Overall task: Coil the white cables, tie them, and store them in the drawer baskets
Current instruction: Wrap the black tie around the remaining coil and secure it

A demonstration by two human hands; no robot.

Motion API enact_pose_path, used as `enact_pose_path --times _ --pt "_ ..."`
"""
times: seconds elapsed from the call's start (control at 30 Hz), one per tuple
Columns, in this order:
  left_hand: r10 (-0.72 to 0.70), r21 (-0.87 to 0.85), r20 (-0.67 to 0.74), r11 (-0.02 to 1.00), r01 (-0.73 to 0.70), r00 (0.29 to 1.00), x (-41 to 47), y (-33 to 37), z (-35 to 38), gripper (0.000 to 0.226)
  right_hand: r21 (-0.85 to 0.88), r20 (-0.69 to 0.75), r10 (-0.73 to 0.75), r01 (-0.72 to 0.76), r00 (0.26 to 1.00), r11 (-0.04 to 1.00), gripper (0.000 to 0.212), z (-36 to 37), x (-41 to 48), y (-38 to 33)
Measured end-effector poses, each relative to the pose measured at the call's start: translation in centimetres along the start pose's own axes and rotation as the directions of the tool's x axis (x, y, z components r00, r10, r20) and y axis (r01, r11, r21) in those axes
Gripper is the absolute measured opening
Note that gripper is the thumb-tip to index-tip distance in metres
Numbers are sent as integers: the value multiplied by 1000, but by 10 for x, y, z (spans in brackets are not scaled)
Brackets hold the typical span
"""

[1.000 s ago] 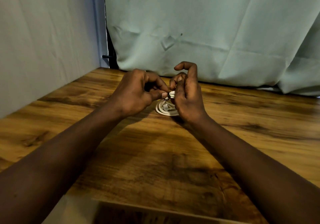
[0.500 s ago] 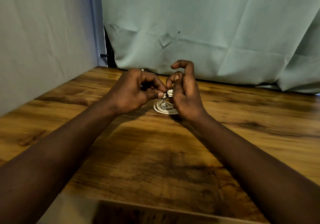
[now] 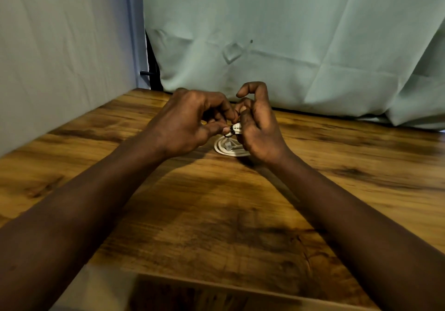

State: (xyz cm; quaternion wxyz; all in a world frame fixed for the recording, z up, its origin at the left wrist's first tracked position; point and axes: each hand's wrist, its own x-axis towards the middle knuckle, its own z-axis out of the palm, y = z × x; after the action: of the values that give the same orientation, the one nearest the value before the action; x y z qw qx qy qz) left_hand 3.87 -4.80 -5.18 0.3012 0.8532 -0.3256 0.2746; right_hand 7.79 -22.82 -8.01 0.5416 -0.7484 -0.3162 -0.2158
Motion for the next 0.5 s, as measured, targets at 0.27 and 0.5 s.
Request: enact_pose_path --times 0.27,0.5 --pt "163 134 55 976 -169 985 3 3 1 20 44 -13 49 -48 999 998 39 -2 -4 -2" --pt "14 -103 -66 994 -20 998 1 -11 14 16 91 -23 129 -126 991 988 42 -5 -3 -2"
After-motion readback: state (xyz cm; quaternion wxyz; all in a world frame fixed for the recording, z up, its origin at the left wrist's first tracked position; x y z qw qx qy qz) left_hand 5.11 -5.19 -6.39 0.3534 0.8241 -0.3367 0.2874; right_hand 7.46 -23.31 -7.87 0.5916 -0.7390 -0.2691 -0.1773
